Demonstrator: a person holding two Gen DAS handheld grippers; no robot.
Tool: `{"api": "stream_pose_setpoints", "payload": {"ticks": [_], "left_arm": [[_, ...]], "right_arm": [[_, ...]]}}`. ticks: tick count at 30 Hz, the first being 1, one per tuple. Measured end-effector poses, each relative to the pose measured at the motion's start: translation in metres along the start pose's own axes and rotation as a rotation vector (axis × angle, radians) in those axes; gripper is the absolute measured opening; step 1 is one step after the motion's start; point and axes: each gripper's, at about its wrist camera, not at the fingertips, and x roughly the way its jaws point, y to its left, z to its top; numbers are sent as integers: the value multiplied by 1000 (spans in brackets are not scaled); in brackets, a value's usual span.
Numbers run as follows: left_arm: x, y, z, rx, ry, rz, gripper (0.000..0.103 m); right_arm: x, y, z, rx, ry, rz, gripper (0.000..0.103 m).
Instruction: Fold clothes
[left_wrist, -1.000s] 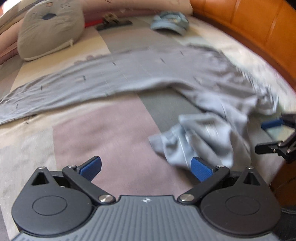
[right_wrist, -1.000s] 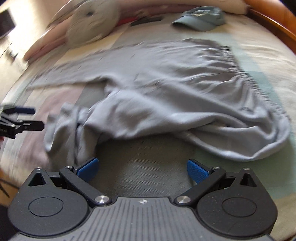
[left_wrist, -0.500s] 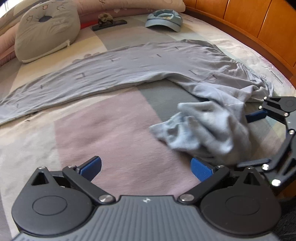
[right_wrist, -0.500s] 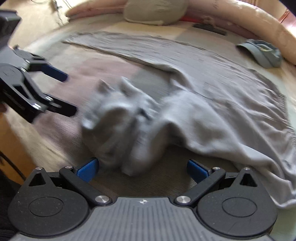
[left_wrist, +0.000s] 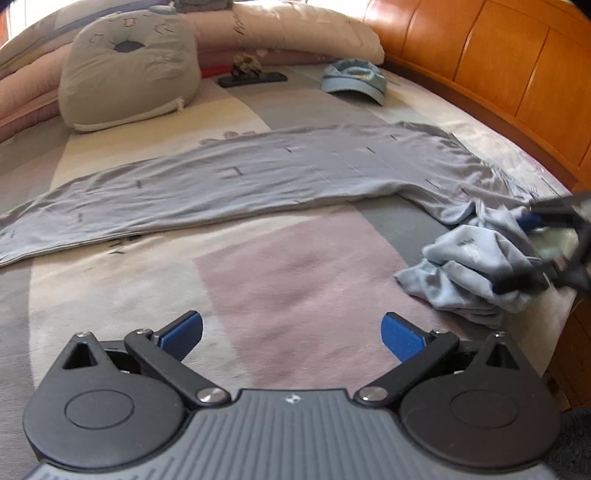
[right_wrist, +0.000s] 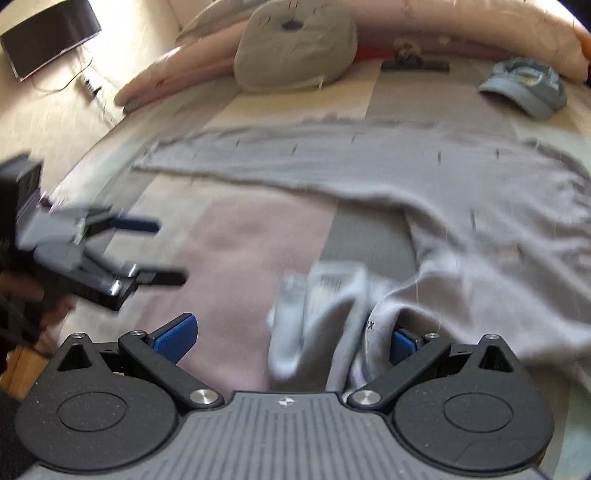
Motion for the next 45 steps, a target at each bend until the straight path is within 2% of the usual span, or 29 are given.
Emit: {"api": "stream_pose_setpoints", "payload": {"ticks": [4, 8, 12, 18, 23, 27, 33, 36, 41, 45], "left_arm": [[-11, 16, -10, -59, -21, 35, 102], [-20, 27, -22, -114, -23, 65, 102], [-26, 33, -31, -160, -23, 91, 102], [-24, 20, -31, -166, -17, 102, 102], [-8, -11, -16, -113, 6, 80, 102], [7, -47, -1, -34, 25, 30, 102], [20, -112, 15, 139, 70, -63, 102], [21, -142, 22, 221, 81, -71, 102], [28, -179, 36, 297, 101, -100, 102], [41, -209, 44, 373, 126, -123, 102]], "right_arm": [[25, -5, 31, -8, -17, -54, 103], [52, -21, 59, -26, 6, -95, 103], [71, -51, 82, 53, 13, -120, 103], [57, -79, 95, 163, -2, -80, 103], [17, -86, 64, 153, -12, -55, 103], [-16, -94, 36, 148, -21, -45, 103], [-53, -131, -14, 200, -14, -107, 103], [-68, -151, -38, 227, -8, -137, 103], [-83, -174, -67, 227, 8, -222, 103], [-94, -184, -84, 263, -23, -215, 103]]}}
